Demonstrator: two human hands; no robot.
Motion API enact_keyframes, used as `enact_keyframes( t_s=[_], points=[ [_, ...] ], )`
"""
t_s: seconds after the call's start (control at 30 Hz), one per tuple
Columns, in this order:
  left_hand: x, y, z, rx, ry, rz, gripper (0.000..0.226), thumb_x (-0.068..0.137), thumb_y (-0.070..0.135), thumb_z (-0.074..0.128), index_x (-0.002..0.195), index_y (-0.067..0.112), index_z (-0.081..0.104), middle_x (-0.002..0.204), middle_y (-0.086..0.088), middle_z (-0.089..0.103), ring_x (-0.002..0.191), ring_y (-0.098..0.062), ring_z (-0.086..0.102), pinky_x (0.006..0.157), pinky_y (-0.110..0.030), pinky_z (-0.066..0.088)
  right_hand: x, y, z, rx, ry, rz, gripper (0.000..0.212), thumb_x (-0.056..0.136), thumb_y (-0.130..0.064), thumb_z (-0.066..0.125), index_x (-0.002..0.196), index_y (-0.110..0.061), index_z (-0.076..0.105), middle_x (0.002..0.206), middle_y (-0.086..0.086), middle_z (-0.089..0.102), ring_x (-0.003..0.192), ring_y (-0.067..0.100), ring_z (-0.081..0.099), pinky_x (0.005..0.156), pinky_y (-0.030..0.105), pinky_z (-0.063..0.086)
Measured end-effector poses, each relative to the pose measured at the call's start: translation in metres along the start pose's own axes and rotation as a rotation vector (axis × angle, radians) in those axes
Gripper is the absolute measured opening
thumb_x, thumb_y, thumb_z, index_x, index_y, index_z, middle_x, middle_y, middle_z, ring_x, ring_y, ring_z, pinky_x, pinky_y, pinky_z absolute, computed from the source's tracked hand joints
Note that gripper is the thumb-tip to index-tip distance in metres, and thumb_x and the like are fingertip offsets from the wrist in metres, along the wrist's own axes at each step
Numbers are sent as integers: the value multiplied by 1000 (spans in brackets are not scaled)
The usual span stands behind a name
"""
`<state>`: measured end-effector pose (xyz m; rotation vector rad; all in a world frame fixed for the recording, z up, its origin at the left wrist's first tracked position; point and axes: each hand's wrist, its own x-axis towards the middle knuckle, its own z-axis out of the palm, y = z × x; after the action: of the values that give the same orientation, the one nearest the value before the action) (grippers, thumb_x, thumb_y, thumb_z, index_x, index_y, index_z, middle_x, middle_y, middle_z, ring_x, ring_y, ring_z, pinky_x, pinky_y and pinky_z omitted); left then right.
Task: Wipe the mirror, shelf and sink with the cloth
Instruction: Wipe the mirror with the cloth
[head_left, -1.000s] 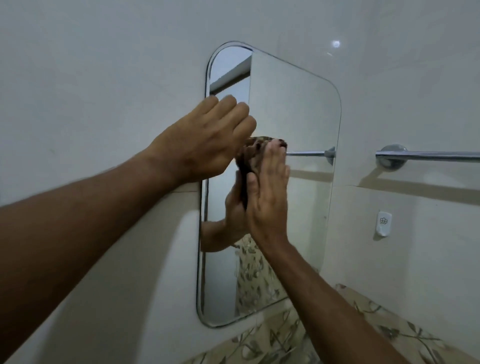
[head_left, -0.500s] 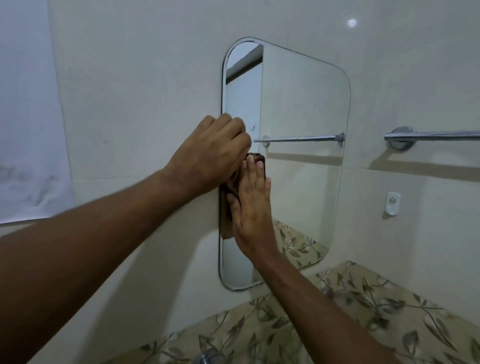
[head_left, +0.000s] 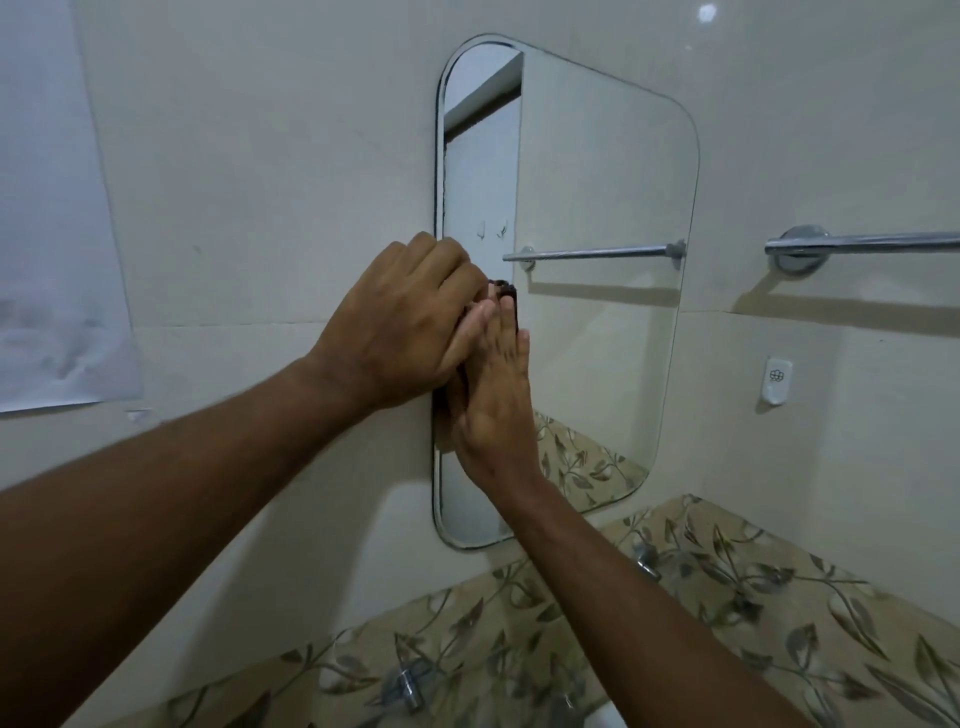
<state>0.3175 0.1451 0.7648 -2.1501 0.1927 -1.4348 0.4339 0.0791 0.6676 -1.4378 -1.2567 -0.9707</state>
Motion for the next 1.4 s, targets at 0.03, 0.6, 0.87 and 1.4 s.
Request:
enact_keyframes(
  t_s=[0.03,0.6,0.87,1.4],
  points=[
    [-2,4,0,5,-21,11,34,104,28,38,97,5,61,96,-15,59,81,-28,49,70,-42,40,-3,-1,2,21,6,16,65,104,-17,46,155,-10,6,166,4,6,155,22,2,126,49,6],
    [-31,32,21,-58,-212,-16,31,97,28,49,121,10,57,129,-13,55,114,-31,53,89,-43,42,-27,21,-7,6,19,271,58,108,-27,26,157,-17,-4,168,1,-3,154,15,-11,126,46,0],
    [-45,11,14,162,-237,33,29,98,22,49,121,6,57,126,-15,55,118,-33,51,96,-45,39,-64,39,-5,-70,-34,249,61,108,-28,30,158,-19,-4,168,-2,-6,155,15,-8,126,46,2],
    [-43,15,20,298,-267,62,36,101,25,28,120,3,51,127,-20,49,122,-36,47,102,-47,40,-58,22,13,-91,92,246,63,106,-31,35,158,-12,5,168,3,2,155,20,-2,125,52,8]
  ],
)
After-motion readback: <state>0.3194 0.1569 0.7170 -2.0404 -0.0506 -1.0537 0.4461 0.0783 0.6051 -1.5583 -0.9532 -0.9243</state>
